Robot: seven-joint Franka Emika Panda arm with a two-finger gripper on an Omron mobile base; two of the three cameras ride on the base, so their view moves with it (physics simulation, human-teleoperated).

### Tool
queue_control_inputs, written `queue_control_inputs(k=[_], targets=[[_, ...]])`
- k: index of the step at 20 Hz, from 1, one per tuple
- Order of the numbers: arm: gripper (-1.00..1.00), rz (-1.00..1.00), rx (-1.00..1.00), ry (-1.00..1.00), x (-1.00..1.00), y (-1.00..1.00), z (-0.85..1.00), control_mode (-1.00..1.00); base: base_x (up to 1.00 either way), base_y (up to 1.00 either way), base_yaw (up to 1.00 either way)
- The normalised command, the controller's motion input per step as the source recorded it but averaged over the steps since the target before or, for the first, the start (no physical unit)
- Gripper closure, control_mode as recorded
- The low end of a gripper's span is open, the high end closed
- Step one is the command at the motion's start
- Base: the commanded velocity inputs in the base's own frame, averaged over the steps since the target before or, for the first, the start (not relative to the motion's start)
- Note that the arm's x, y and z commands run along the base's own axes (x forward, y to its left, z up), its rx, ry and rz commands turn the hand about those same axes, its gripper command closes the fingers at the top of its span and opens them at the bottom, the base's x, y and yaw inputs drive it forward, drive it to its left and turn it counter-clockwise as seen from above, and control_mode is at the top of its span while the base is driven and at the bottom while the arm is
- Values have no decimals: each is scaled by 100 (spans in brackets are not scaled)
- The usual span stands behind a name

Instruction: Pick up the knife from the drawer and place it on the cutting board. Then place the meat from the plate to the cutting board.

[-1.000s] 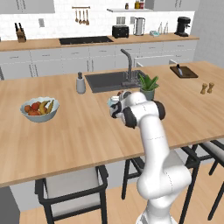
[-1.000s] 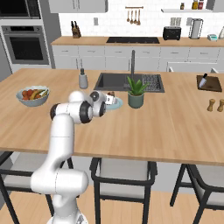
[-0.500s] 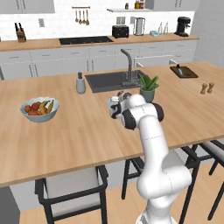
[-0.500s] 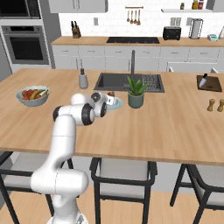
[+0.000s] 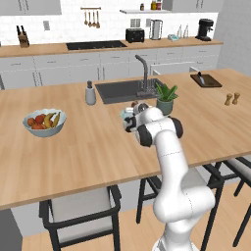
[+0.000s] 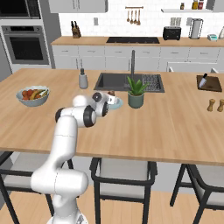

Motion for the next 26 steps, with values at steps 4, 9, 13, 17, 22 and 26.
queue_control_inputs(k=[4,9,13,17,22,26], targets=[[100,0,0,-6,0,-15,0,-100,0,0,0],[100,0,0,-12,0,-3,0,-100,0,0,0],[100,0,6,-23,-28,0,11,-100,0,0,0],[100,0,9,-31,-64,0,19,-100,0,0,0],[100,0,6,-29,-92,0,36,-100,0,0,0],[100,0,6,-29,-100,0,85,-100,0,0,0]])
